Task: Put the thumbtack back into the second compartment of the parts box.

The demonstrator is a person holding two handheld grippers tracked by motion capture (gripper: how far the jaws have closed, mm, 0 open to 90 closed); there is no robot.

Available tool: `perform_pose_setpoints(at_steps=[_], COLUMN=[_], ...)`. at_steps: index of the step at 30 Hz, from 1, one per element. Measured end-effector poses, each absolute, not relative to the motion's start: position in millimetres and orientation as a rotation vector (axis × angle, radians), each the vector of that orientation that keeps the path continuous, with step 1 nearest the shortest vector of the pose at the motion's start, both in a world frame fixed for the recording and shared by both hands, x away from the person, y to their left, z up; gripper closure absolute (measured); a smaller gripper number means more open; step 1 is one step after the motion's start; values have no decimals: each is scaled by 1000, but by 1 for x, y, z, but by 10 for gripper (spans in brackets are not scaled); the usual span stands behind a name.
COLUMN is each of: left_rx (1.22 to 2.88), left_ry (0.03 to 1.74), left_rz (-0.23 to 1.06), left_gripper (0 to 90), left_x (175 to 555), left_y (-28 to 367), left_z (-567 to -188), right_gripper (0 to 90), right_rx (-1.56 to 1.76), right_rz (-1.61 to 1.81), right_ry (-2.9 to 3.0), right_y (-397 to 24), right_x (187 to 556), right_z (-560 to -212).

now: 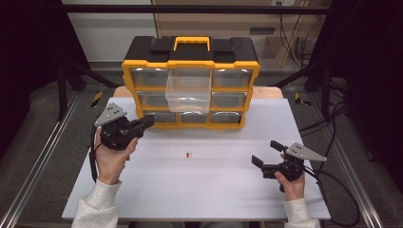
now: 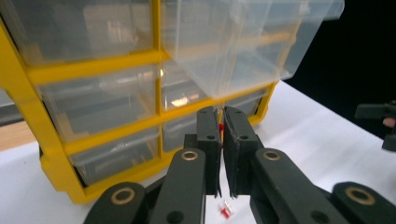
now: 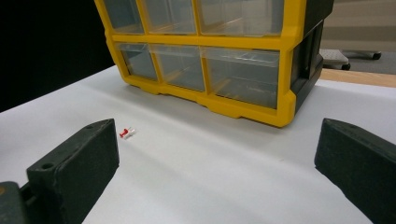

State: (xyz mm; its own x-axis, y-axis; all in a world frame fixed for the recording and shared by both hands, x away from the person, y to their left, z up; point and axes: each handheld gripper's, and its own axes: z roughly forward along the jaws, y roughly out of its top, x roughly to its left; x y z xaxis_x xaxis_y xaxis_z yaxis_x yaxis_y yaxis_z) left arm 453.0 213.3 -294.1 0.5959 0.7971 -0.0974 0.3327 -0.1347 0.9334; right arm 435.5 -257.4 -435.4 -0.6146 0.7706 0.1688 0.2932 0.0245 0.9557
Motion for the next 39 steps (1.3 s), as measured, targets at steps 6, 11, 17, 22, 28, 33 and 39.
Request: perform_pose_setpoints(at_steps=[6, 11, 17, 22, 28, 33, 39], left_rx=[1704, 1703, 1705, 1711, 1731, 1760, 1804], left_ry=[915, 889, 863, 853, 838, 825, 798], left_rz=[542, 566, 600, 602, 600, 594, 600], left_gripper=[848, 848, 848, 848, 848, 848, 848], left_x=[455, 457, 461, 468, 483, 497, 510], left_y=[209, 200, 189, 177, 164, 153, 140], left_z=[-272, -254, -234, -222, -215, -215, -219], right_gripper=[3, 3, 3, 3, 3, 3, 3], right_rx=[1081, 1081, 1082, 1080, 1082, 1080, 1080], right_rz=[1619, 1619, 1619, 1620, 1620, 1622, 1621], right_ry=[1908, 1911, 1907, 1911, 1907, 1908, 1907], right_y=[-257, -257, -257, -257, -257, -258, -258], right_x=[435, 436, 435, 435, 435, 436, 436], right_z=[-435, -435, -435, -435, -435, -435, -435])
